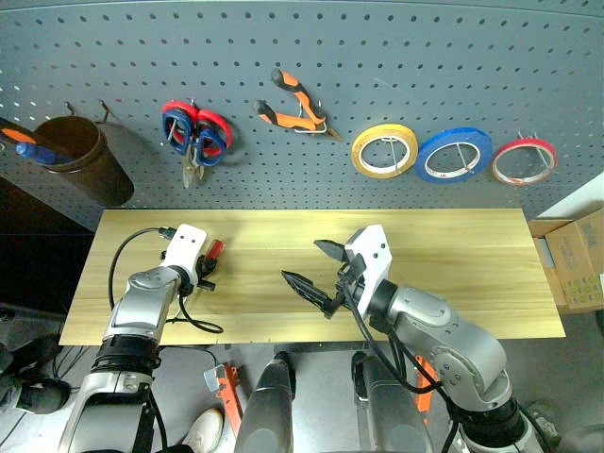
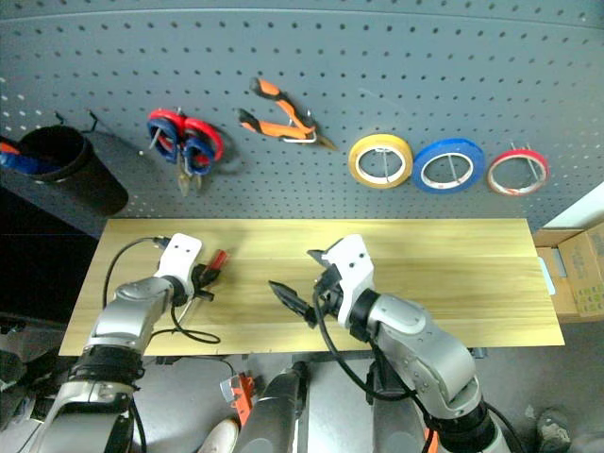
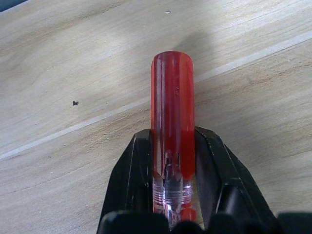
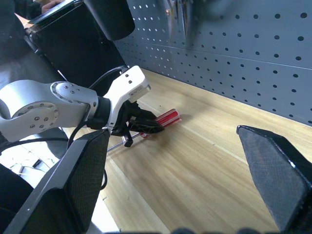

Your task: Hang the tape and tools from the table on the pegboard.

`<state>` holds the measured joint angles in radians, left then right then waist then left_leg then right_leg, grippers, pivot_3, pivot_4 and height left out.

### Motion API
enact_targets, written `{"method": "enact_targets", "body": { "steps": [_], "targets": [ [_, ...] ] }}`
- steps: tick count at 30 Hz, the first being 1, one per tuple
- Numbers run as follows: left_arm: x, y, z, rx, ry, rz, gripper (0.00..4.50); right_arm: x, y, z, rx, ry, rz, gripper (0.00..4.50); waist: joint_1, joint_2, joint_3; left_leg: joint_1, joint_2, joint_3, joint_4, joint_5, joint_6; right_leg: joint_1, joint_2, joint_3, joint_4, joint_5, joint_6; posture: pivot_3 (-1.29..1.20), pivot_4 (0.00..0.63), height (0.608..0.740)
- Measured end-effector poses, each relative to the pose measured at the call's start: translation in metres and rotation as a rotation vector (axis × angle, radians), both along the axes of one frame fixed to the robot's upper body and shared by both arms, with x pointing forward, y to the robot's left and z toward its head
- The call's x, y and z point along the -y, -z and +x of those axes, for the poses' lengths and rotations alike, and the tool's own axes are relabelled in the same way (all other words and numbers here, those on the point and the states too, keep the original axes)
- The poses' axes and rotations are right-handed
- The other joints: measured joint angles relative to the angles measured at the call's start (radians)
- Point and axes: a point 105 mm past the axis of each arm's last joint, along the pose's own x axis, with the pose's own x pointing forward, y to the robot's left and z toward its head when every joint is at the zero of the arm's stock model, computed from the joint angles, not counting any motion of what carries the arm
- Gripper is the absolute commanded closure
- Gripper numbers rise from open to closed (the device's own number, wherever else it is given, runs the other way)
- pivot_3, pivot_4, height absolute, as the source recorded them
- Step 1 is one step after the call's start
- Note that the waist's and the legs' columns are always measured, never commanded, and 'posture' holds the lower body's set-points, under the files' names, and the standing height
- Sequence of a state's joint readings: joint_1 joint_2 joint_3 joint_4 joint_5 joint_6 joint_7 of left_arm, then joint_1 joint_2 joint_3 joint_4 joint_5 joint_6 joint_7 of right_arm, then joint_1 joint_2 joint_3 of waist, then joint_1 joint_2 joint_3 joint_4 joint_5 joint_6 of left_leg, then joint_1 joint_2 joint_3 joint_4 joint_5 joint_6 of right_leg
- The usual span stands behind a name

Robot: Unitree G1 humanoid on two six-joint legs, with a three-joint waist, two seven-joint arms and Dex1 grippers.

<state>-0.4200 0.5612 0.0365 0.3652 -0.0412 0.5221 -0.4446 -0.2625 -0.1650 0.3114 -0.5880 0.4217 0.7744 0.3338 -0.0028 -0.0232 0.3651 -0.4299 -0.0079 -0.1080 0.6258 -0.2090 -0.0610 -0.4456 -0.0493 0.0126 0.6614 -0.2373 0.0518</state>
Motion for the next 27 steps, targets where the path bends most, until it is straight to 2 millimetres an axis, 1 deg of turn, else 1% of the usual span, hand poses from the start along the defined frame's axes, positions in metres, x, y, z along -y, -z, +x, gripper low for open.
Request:
{"method": "enact_targets", "body": {
  "steps": [1,4,8,10,12,13,15,18,22,27],
  "targets": [
    [0.003,0.001,-0.001,0.005,0.004,-0.009,3.69,0.001,0.0,0.0,0.002,0.001,-0.001,0.0,0.0,0.0,0.0,0.0,0.0,0.0,0.0,0.0,0.0,0.0,0.0,0.0,0.0,0.0,0.0,0.11,0.37,0.74],
    [0.022,0.003,-0.006,0.031,0.029,-0.058,3.69,0.005,-0.001,0.002,0.008,0.007,-0.007,0.0,0.002,-0.001,0.0,0.0,-0.001,0.0,0.0,0.0,0.0,0.0,-0.002,0.0,-0.001,0.0,0.0,0.12,0.354,0.74],
    [0.051,0.007,-0.016,0.052,0.043,-0.133,3.69,0.006,-0.001,0.002,0.013,-0.006,-0.013,0.0,0.004,-0.002,-0.002,-0.001,-0.001,0.0,0.0,0.0,-0.001,0.0,-0.002,0.0,-0.001,0.0,0.0,0.13,0.319,0.74],
    [0.069,0.008,-0.02,0.061,0.051,-0.181,3.69,0.01,-0.002,0.004,0.019,-0.002,-0.015,0.0,0.007,-0.003,-0.004,-0.002,-0.002,-0.001,0.0,0.001,-0.002,0.0,-0.003,-0.001,-0.001,0.001,0.001,0.14,0.301,0.74],
    [0.082,-0.001,-0.023,0.108,0.065,-0.199,3.69,0.015,-0.009,0.007,0.045,0.001,-0.011,0.0,0.011,-0.006,-0.005,-0.003,-0.001,-0.002,0.001,0.002,-0.004,0.0,-0.003,-0.002,-0.002,0.002,0.002,0.14,0.274,0.74],
    [0.087,-0.011,-0.023,0.146,0.085,-0.193,3.69,0.017,-0.013,0.008,0.058,0.001,0.0,0.0,0.013,-0.006,-0.006,-0.003,-0.001,-0.003,0.001,0.003,-0.005,0.0,-0.003,-0.002,-0.002,0.002,0.001,0.15,0.268,0.74],
    [0.092,-0.029,-0.022,0.216,0.104,-0.178,3.69,0.02,-0.019,0.01,0.068,0.003,0.023,0.0,0.015,-0.007,-0.013,-0.003,0.0,-0.003,0.0,0.003,-0.006,0.0,-0.003,-0.003,-0.002,0.002,0.001,0.15,0.247,0.74],
    [0.097,-0.052,-0.023,0.304,0.118,-0.166,3.69,0.025,-0.03,0.009,0.072,-0.022,0.08,0.0,0.019,-0.007,-0.024,-0.003,-0.001,-0.003,0.0,0.003,-0.006,0.0,-0.002,-0.003,-0.002,0.005,-0.004,0.16,0.216,0.74],
    [0.098,-0.075,-0.026,0.392,0.112,-0.157,3.69,0.029,-0.045,0.004,0.082,-0.074,0.139,0.0,0.028,-0.009,-0.046,-0.003,-0.001,-0.002,0.0,0.003,-0.006,0.001,-0.002,-0.003,-0.003,0.005,-0.004,0.17,0.195,0.74],
    [0.101,-0.102,-0.036,0.497,0.135,-0.135,3.69,0.033,-0.061,-0.003,0.084,-0.141,0.193,0.0,0.032,-0.01,-0.07,-0.002,-0.003,-0.002,0.002,0.003,-0.006,0.003,-0.001,-0.004,-0.004,0.007,-0.003,0.2,0.165,0.74]
  ]
}}
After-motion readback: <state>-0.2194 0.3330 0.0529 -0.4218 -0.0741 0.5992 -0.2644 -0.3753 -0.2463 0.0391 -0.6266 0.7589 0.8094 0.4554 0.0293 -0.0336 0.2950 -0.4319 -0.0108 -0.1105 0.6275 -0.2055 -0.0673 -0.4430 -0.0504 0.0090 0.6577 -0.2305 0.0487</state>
